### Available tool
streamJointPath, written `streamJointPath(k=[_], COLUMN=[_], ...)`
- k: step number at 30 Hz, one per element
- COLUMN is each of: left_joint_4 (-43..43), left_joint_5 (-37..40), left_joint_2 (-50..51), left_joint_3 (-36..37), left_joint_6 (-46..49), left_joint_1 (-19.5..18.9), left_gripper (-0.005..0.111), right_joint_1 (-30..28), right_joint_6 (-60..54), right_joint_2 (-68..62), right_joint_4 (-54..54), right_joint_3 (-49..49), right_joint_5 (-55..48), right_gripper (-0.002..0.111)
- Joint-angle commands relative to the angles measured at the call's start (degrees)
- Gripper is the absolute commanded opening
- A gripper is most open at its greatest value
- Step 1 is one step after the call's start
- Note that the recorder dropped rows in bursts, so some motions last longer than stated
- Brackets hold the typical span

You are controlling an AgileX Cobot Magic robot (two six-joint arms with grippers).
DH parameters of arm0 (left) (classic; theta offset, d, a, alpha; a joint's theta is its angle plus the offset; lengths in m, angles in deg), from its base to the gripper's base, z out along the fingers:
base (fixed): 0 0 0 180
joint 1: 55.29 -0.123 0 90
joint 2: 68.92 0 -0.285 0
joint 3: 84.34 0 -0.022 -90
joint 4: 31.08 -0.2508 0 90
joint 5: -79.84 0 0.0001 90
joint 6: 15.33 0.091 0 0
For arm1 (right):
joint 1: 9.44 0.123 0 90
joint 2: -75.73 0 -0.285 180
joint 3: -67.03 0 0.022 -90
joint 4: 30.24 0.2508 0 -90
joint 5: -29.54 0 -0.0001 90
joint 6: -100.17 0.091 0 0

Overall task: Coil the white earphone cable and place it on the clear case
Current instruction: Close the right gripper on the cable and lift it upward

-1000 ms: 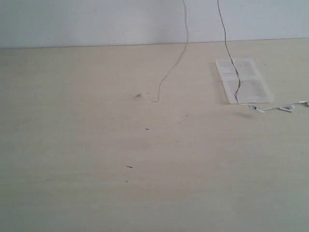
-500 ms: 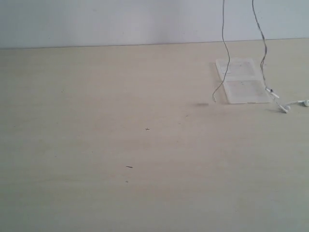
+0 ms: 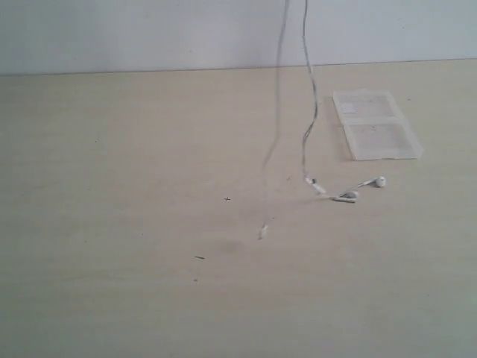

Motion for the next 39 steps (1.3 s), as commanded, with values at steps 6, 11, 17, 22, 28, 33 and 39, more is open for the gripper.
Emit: streamJointPath(k=[6, 11, 17, 22, 28, 33, 39], left_joint_4=[0.40, 0.40, 0.40, 0.40, 0.40, 0.40, 0.40], left_joint_5=[0.12, 0.12, 0.12, 0.12, 0.12, 0.12, 0.12], left_joint_2=[-0.29, -0.29, -0.29, -0.29, -0.29, -0.29, -0.29], left_joint_3=[0.02, 0.02, 0.02, 0.02, 0.02, 0.02, 0.02], left_joint_6=[0.11, 0.11, 0.11, 0.11, 0.11, 0.11, 0.11], left_joint_1=[0.36, 0.36, 0.36, 0.36, 0.36, 0.36, 0.36], left_gripper=[0.000, 0.000, 0.000, 0.000, 0.000, 0.000, 0.000], right_joint_1=[4.67, 4.67, 4.67, 4.67, 4.67, 4.67, 4.67], right_joint_6=[-0.48, -0.48, 2.04, 1.75, 0.69, 0.61, 0.61], right_joint_2=[0.70, 0.93, 1.06, 1.06, 1.06, 1.06, 1.06], right_joint_4=[-2.17, -2.11, -0.79, -0.50, -0.60, -0.60, -0.60], right_joint_3=[4.26, 4.25, 4.25, 4.25, 4.25, 4.25, 4.25], right_joint_5=[12.77, 14.05, 13.79, 11.16, 11.03, 10.61, 10.53], right_gripper=[0.000, 0.000, 0.000, 0.000, 0.000, 0.000, 0.000])
